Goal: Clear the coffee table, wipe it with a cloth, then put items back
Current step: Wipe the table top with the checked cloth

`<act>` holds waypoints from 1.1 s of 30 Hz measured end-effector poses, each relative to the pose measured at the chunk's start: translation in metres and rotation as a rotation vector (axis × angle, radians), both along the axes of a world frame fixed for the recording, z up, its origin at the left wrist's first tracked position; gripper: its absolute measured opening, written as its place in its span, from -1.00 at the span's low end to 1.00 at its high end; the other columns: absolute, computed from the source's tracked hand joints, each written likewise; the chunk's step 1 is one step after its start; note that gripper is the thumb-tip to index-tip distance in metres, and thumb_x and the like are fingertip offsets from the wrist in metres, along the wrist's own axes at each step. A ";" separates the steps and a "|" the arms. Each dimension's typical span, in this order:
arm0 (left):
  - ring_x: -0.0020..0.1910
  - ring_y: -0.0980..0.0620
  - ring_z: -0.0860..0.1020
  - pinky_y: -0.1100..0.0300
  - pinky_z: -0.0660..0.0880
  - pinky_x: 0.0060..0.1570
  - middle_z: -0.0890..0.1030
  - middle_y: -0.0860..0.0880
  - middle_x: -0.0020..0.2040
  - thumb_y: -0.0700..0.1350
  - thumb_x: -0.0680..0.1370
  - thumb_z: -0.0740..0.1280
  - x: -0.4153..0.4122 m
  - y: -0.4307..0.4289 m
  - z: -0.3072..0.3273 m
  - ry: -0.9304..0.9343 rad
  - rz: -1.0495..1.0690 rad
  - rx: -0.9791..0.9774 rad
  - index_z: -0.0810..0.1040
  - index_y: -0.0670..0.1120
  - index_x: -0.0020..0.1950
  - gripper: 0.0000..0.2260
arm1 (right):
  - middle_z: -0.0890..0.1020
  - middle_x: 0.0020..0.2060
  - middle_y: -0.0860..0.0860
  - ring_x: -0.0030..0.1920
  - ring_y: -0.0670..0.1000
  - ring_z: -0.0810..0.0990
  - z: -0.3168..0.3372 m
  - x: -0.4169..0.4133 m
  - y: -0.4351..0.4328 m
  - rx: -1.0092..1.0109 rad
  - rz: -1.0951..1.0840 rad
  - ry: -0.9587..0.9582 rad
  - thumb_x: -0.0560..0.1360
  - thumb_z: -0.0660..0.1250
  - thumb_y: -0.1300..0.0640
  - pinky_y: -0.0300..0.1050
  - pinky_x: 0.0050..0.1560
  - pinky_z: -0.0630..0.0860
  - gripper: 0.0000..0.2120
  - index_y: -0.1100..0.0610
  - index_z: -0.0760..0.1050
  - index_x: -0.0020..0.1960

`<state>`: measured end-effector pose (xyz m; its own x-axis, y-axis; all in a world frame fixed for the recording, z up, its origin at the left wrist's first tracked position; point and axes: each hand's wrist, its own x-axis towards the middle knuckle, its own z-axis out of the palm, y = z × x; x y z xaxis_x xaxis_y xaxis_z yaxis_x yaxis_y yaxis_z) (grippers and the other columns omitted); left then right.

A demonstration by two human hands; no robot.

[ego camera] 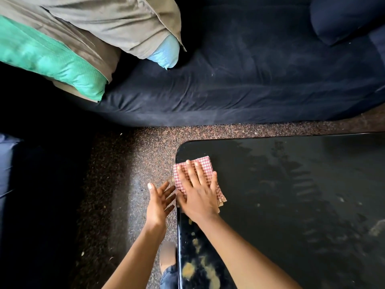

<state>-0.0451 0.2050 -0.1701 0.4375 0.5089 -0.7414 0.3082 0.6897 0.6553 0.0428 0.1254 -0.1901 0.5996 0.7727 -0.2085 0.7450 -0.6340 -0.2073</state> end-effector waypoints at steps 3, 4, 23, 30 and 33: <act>0.18 -0.05 0.51 0.02 0.36 0.26 0.54 -0.04 0.21 0.29 0.58 -0.20 -0.002 -0.007 -0.001 0.017 0.027 -0.015 0.37 -0.06 0.41 -0.35 | 0.09 0.53 -0.12 0.52 0.02 0.10 0.001 0.015 -0.017 -0.028 -0.042 -0.005 0.44 0.05 -0.19 0.49 0.33 0.07 -0.37 -0.16 0.10 0.50; 0.18 -0.05 0.51 0.02 0.36 0.25 0.54 -0.04 0.21 0.28 0.58 -0.20 -0.002 -0.009 -0.002 0.016 0.033 -0.027 0.37 -0.06 0.41 -0.35 | 0.12 0.52 -0.12 0.51 0.01 0.11 0.002 0.020 -0.026 -0.040 -0.100 -0.012 0.42 0.06 -0.18 0.49 0.32 0.11 -0.36 -0.16 0.13 0.50; 0.18 -0.07 0.54 0.03 0.41 0.23 0.56 -0.10 0.22 0.32 0.55 -0.16 -0.010 -0.018 -0.008 0.049 0.142 -0.003 0.43 -0.07 0.38 -0.32 | 0.44 0.37 -0.10 0.33 -0.01 0.40 0.024 0.037 -0.026 -0.032 0.722 0.079 0.40 0.28 0.03 0.21 0.15 0.43 -0.51 -0.08 0.44 0.33; 0.14 -0.03 0.56 0.05 0.41 0.23 0.61 -0.02 0.11 0.29 0.57 -0.18 -0.002 -0.019 -0.004 0.036 0.142 -0.008 0.44 -0.07 0.37 -0.34 | 0.29 0.47 -0.08 0.43 0.03 0.23 0.039 0.038 0.007 0.027 0.390 0.121 0.54 0.20 0.08 0.23 0.32 0.23 -0.56 -0.04 0.34 0.42; 0.17 -0.04 0.55 0.07 0.40 0.20 0.59 -0.05 0.18 0.30 0.57 -0.17 -0.003 -0.019 -0.004 0.037 0.144 0.000 0.44 -0.05 0.36 -0.35 | 0.44 0.36 -0.11 0.32 -0.01 0.34 0.039 0.033 -0.011 0.037 0.518 0.163 0.48 0.16 0.04 0.12 0.15 0.38 -0.60 -0.08 0.48 0.29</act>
